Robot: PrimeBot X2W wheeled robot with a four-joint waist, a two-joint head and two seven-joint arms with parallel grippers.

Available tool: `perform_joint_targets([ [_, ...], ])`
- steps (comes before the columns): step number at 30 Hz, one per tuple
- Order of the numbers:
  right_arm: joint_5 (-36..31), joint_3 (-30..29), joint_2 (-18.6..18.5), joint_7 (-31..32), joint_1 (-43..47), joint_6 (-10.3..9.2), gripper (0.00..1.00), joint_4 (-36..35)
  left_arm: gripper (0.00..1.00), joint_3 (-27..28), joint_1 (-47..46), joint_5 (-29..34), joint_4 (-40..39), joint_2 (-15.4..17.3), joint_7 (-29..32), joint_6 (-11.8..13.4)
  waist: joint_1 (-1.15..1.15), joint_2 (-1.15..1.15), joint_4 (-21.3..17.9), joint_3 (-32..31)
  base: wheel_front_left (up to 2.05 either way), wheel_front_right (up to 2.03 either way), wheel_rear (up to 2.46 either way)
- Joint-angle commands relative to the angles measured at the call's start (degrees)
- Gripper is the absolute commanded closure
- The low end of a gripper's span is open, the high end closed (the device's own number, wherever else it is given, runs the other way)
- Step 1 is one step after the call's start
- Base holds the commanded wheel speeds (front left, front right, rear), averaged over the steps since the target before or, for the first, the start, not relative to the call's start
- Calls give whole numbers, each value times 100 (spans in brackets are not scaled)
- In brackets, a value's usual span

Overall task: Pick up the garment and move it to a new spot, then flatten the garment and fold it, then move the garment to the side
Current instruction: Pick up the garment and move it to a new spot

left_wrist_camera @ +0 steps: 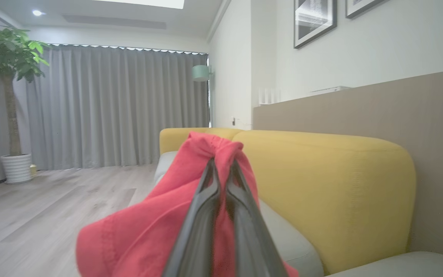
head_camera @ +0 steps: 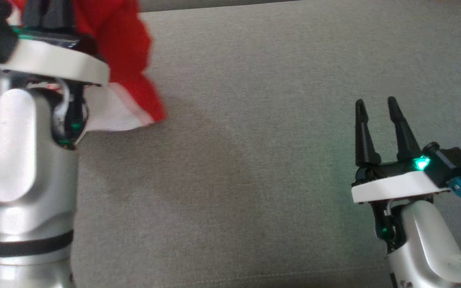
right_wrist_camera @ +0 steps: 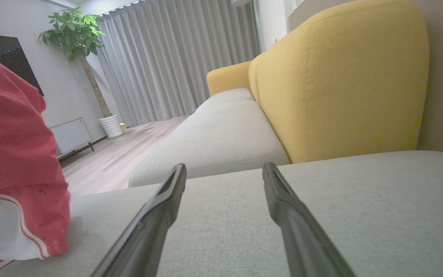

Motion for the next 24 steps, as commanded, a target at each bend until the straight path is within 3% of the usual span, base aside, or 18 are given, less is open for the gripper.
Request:
perform_joint_targets([
  [1, 57, 78, -12, -61, -167, 12, 0, -236, 100, 78, -190, 55, -309, 95, 79, -9, 0, 0, -129, 34, 0, 0, 0],
  [7, 163, 41, -12, -61, -305, 12, 0, -380, 100, -566, -285, 210, -397, -229, 351, -34, 0, 0, -485, 198, 0, 0, 0],
  [16, 386, 37, -12, -62, -502, 12, 0, -502, 100, -1950, -304, 313, 427, -504, 165, 107, 0, 0, -1057, 427, 0, 0, 0],
  [17, 417, 34, -12, -62, -522, 12, 0, -506, 74, -2180, -297, 132, 515, -509, 85, 173, 0, 0, -1137, 449, 0, 0, 0],
  [18, 445, 29, -12, -62, -540, 12, 0, -510, 18, -2442, -302, -63, 595, -511, 13, 268, 0, 0, -1212, 472, 0, 0, 0],
  [19, 473, 28, -12, -62, -554, 12, 0, -508, 0, -2706, -310, -299, 663, -512, -58, 353, 0, 0, -1284, 490, 0, 0, 0],
  [24, 561, 5, -12, -62, -558, 12, 0, -487, 0, -3876, -523, -1148, 830, -514, -320, 726, 0, 0, -1455, 529, 0, 0, 0],
])
